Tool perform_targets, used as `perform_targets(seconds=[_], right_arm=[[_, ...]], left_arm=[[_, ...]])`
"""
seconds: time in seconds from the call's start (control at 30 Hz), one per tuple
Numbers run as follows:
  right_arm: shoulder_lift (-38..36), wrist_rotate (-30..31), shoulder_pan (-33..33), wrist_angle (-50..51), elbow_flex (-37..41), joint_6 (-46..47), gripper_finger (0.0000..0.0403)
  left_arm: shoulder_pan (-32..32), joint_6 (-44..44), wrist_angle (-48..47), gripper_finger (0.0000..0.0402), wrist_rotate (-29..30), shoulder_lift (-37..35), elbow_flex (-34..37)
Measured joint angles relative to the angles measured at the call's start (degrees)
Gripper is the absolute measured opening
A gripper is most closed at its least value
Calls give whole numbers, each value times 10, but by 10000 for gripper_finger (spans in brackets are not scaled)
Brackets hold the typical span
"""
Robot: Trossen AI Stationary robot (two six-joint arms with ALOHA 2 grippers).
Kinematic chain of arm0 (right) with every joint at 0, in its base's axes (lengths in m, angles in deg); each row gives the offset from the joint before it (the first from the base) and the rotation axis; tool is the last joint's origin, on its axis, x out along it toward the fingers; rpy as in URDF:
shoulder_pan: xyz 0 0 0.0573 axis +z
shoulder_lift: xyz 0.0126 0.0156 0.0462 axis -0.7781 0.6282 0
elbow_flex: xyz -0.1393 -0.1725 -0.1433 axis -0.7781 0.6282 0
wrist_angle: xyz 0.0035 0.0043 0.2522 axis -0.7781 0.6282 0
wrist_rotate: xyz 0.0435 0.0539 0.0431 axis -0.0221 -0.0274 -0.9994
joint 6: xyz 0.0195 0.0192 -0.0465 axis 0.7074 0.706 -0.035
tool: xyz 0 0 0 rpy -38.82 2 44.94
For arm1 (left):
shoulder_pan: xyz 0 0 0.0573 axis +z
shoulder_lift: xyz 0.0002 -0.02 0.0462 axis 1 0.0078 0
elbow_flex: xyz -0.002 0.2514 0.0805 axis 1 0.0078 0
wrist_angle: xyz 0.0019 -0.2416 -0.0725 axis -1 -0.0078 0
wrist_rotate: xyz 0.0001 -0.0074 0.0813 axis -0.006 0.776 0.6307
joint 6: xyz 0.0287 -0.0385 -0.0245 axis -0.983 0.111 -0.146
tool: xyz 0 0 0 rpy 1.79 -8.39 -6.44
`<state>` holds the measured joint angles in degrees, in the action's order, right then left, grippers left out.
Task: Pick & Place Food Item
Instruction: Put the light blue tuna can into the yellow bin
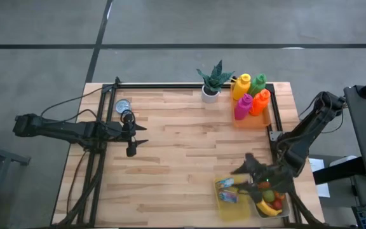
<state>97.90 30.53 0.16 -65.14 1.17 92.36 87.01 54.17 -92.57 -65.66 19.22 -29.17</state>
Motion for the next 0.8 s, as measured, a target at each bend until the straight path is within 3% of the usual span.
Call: perform_targets(seconds=[0.2,0.27,0.33,0.47,0.6,0.8], right_arm=[[-41,265,-1,-6,0,-25,254],[-52,306,-2,-6,0,-62,254],[-63,296,-6,-5,0,-115,254],[-88,214,-36,-6,0,-170,254],[-99,111,-100,-40,0,-218,254],[-93,21,-206,-91,0,-308,254]], left_arm=[[0,0,0,263,0,0,0],[0,0,0,263,0,0,0],[0,0,0,263,0,0,0],[0,0,0,263,0,0,0],[0,0,0,263,0,0,0],[0,0,0,263,0,0,0]])
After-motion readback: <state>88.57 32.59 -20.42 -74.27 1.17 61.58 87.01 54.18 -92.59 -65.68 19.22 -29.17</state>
